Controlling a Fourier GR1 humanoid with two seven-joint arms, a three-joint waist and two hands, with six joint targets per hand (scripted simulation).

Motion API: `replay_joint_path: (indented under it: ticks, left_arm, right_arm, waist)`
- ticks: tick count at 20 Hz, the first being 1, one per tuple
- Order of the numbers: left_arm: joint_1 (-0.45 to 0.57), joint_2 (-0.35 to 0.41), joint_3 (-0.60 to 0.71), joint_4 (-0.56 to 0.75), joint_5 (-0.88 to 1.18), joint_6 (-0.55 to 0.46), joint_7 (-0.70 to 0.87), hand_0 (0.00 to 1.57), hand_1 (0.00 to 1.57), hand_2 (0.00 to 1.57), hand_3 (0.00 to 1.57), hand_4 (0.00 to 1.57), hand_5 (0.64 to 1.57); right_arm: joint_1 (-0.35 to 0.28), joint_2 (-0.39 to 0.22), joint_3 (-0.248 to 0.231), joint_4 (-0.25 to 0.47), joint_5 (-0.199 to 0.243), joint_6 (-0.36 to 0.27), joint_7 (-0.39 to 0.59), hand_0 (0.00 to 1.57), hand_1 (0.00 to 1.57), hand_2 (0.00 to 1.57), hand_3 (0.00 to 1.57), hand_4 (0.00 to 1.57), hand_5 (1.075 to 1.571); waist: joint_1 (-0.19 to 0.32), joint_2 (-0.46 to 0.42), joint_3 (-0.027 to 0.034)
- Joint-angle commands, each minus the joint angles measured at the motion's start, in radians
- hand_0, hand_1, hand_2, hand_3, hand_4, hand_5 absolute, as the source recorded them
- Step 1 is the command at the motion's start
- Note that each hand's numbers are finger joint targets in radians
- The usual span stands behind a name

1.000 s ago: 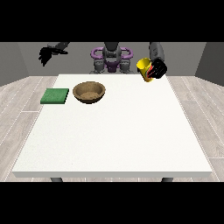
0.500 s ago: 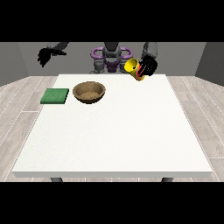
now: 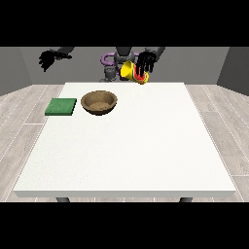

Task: Pick the cup and pour the ball into the bowl, then pick the bowl and place it on the pad

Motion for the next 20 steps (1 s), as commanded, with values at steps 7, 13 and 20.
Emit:
replay_joint_path:
  ticks: [7, 13, 20]
  left_arm:
    - [-0.133, -0.136, -0.276, 0.042, -0.333, -0.228, 0.123, 1.49, 1.49, 1.57, 1.57, 1.57, 1.019]
    - [-0.177, -0.163, -0.458, 0.112, -0.563, -0.351, 0.183, 1.5, 1.5, 1.57, 1.57, 1.49, 1.236]
    - [-0.125, -0.206, -0.473, 0.065, -0.626, -0.458, 0.108, 1.45, 1.45, 1.57, 1.57, 1.53, 1.129]
  right_arm:
    - [-0.022, -0.021, -0.022, 0.088, 0.004, 0.026, -0.071, 0.0, 0.0, 0.0, 0.0, 0.0, 1.571]
    - [-0.043, -0.031, -0.02, 0.105, -0.014, 0.057, -0.05, 0.0, 0.0, 0.0, 0.0, 0.0, 1.571]
    - [0.017, 0.009, 0.009, 0.084, 0.029, 0.004, -0.043, 0.0, 0.0, 0.0, 0.0, 0.0, 1.57]
  waist:
    - [0.012, 0.023, 0.0]
    - [-0.003, 0.016, -0.0002]
    - [0.029, -0.067, -0.0022]
